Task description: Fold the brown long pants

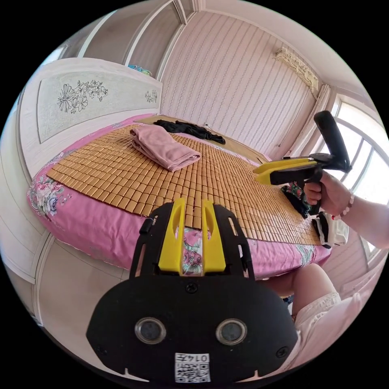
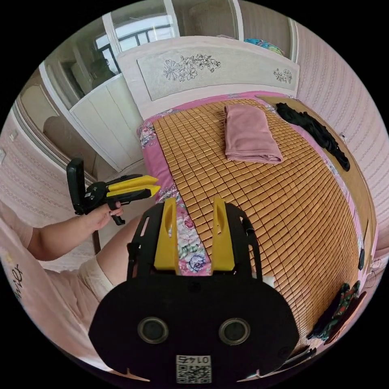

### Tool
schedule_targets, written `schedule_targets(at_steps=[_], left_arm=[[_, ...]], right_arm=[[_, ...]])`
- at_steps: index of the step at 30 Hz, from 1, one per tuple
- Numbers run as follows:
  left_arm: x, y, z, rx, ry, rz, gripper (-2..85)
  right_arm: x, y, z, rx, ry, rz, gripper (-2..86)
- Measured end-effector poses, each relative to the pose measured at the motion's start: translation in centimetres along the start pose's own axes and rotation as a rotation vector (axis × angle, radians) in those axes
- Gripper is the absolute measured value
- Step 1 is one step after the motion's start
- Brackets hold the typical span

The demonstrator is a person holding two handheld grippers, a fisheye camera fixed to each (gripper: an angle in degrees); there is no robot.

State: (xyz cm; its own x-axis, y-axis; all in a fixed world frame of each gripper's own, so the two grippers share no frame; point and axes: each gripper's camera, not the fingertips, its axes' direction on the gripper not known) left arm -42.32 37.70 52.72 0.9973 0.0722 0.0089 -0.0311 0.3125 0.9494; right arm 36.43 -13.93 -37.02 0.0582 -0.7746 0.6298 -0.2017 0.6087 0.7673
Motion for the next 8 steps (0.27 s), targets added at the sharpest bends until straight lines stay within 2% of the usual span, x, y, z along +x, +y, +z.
schedule_targets(at_steps=[3,8], left_arm=[[-1.7,-2.6,3.2,-0.048,0.024,-0.043,8.6],[-3.5,-7.7,7.4,-0.015,-0.034,-0.105,8.8]], right_arm=[[2.1,-5.2,3.7,-0.051,-0.010,0.013,13.2],[4.5,-13.7,11.7,-0.226,0.130,-0.049,10.5]])
